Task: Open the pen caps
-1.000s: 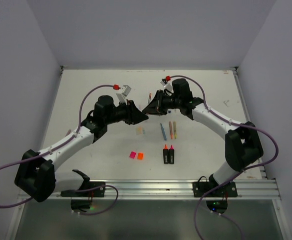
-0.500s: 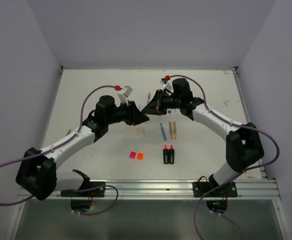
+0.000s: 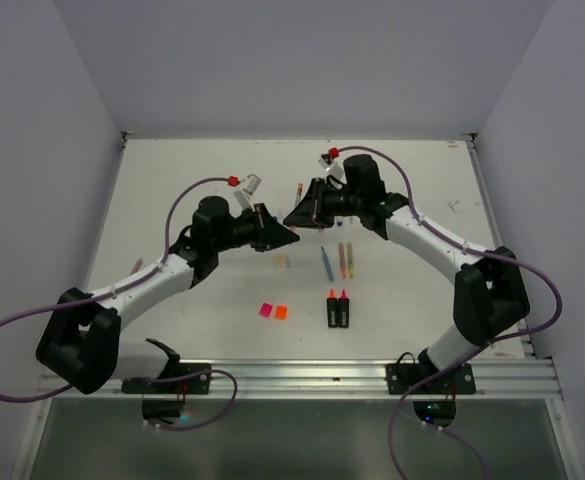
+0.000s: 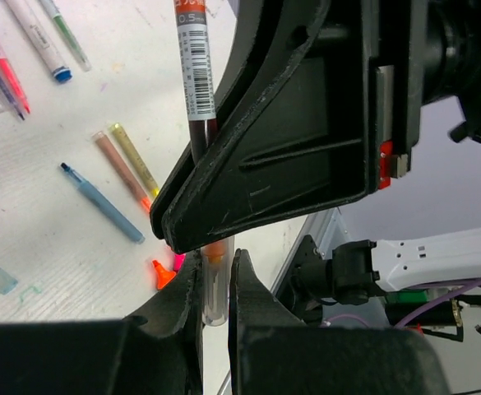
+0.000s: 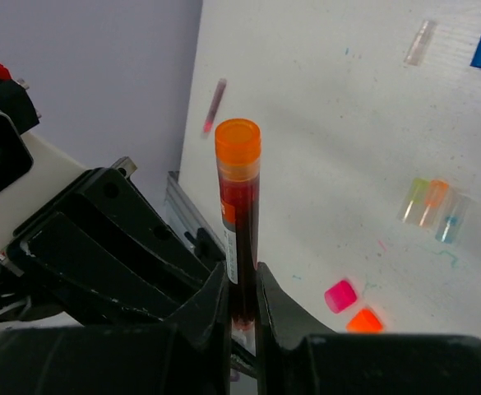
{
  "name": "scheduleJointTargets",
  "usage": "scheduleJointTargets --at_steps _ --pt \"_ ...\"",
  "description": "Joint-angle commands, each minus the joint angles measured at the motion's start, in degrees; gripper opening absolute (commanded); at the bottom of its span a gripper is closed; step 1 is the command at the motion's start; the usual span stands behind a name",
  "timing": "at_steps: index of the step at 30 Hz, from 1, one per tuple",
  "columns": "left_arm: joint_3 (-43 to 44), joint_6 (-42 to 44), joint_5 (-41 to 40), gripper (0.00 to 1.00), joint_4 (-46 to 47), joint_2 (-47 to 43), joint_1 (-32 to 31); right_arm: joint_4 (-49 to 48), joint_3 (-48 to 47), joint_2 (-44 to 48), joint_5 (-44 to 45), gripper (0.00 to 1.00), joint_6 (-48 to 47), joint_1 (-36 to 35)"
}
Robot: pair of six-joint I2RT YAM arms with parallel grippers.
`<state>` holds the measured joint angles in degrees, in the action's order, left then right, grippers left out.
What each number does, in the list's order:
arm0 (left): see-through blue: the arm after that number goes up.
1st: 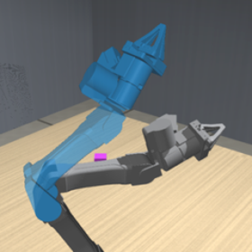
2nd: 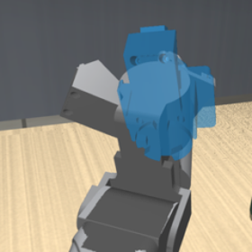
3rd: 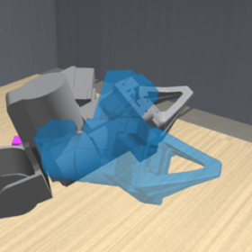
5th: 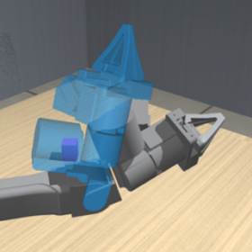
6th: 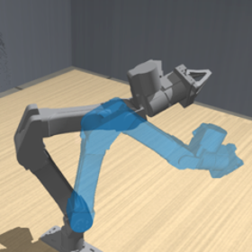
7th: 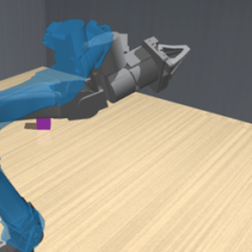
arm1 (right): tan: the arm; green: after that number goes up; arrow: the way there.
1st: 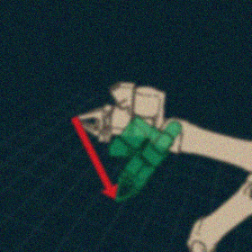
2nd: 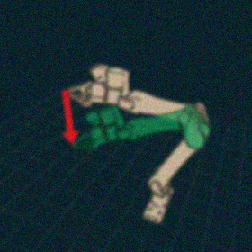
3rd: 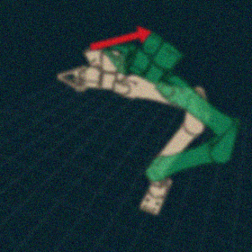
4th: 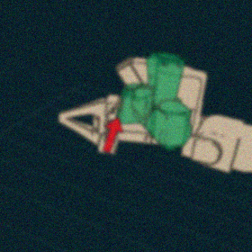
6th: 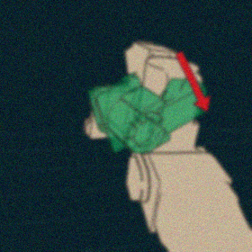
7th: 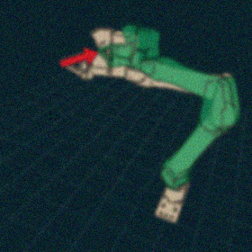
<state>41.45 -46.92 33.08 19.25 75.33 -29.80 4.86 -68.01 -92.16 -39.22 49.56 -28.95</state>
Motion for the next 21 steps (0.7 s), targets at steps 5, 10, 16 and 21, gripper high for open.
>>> scheduleJointTargets --at_steps 5,10,16,21 --pt "0.9 0.4 -4.4 0.00 -4.7 -1.4 -2.1 13.1 -11.3 -0.8 28.9 0.00 -13.1 -0.5" --pt "0.6 -3.8 4.2 0.00 8.8 1.2 -2.4 8.8 -12.8 -3.2 27.0 0.00 -12.7 -0.2" --pt "6.4 8.0 -8.3 0.00 -17.8 -0.8 -0.4 17.5 -16.1 -6.4 26.1 0.00 -14.1 3.6" --pt "9.3 13.1 -19.6 0.00 -29.0 1.6 5.8 34.5 -24.2 -12.0 32.6 0.00 -22.1 9.2"
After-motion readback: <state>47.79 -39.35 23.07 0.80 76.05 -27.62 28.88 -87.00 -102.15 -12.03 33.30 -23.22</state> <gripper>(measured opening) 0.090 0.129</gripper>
